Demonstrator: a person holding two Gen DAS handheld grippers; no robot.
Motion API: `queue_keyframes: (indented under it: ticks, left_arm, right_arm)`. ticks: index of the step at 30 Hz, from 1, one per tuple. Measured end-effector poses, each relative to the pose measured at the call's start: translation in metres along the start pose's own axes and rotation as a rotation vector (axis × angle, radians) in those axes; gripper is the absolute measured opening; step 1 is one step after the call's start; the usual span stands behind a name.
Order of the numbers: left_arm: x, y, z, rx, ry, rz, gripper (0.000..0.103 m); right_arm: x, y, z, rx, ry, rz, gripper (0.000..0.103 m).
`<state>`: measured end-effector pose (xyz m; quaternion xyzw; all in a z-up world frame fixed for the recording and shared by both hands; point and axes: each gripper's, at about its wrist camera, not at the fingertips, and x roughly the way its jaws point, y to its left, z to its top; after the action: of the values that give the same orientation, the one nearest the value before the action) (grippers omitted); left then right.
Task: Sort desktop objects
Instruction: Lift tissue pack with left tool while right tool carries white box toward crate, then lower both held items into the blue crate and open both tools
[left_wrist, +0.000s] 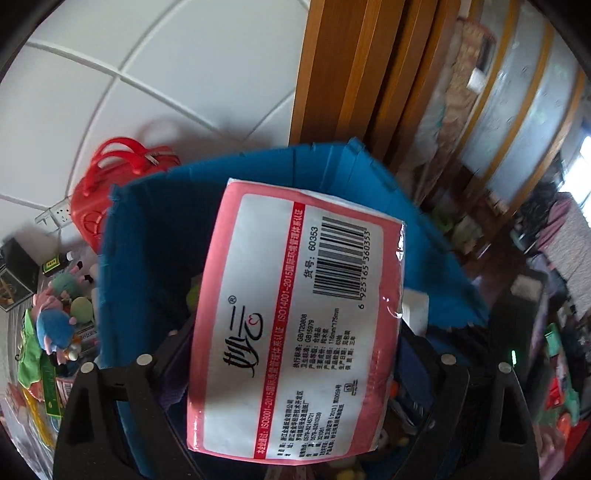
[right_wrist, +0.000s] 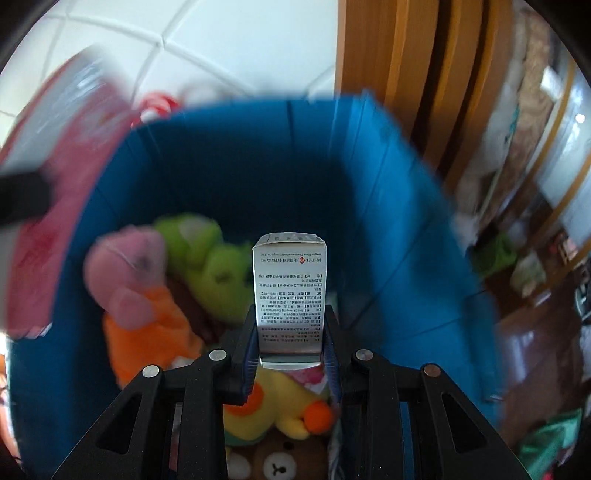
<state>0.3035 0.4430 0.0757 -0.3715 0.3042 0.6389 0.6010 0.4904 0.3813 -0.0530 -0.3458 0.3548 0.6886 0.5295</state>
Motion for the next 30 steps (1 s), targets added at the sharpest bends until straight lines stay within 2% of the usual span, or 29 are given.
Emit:
queue_keyframes:
  ticks: [2, 6, 9, 13, 15, 16, 17, 19, 22, 25, 26, 30]
  left_arm:
    - [0.045, -0.006, 0.005, 0.000, 0.058, 0.014, 0.093]
    - [0.103, -0.006, 0.002, 0.001, 0.097, 0.060, 0.093]
    - [0.127, -0.009, -0.005, 0.059, 0.100, 0.081, 0.093]
    - [0.128, -0.024, -0.010, 0.164, 0.063, 0.134, 0.093]
    - [0.125, -0.028, -0.010, 0.196, 0.029, 0.165, 0.093]
    - [0.122, -0.029, -0.010, 0.196, 0.013, 0.173, 0.093]
    - [0.119, -0.028, -0.010, 0.190, 0.004, 0.169, 0.093]
    - [0.113, -0.026, -0.010, 0.161, -0.017, 0.146, 0.094]
    - [0.122, -0.015, -0.003, 0.123, -0.015, 0.096, 0.094]
    - [0.127, -0.015, -0.003, 0.122, 0.008, 0.082, 0.095]
    - [0.130, -0.017, -0.004, 0.129, 0.018, 0.088, 0.095]
    - [0.135, -0.019, 0.000, 0.129, 0.031, 0.081, 0.095]
  right_arm:
    - [0.024, -0.002, -0.007, -0.003, 0.052, -0.009, 0.030]
    - [0.073, -0.021, -0.021, 0.068, 0.192, -0.023, 0.030]
    - [0.075, -0.027, -0.024, 0.066, 0.192, -0.056, 0.030]
    - [0.074, -0.028, -0.029, 0.096, 0.207, -0.016, 0.032]
    - [0.070, -0.030, -0.031, 0.097, 0.201, -0.021, 0.041]
    - [0.068, -0.030, -0.032, 0.100, 0.199, -0.023, 0.049]
    - [0.067, -0.030, -0.033, 0.101, 0.196, -0.021, 0.055]
    - [0.063, -0.030, -0.035, 0.098, 0.189, -0.016, 0.058]
    - [0.060, -0.024, -0.035, 0.078, 0.185, -0.018, 0.069]
    - [0.056, -0.021, -0.039, 0.062, 0.182, -0.011, 0.075]
    - [0.060, -0.017, -0.026, 0.063, 0.184, -0.004, 0.078]
    - [0.063, -0.018, -0.016, 0.074, 0.176, 0.016, 0.080]
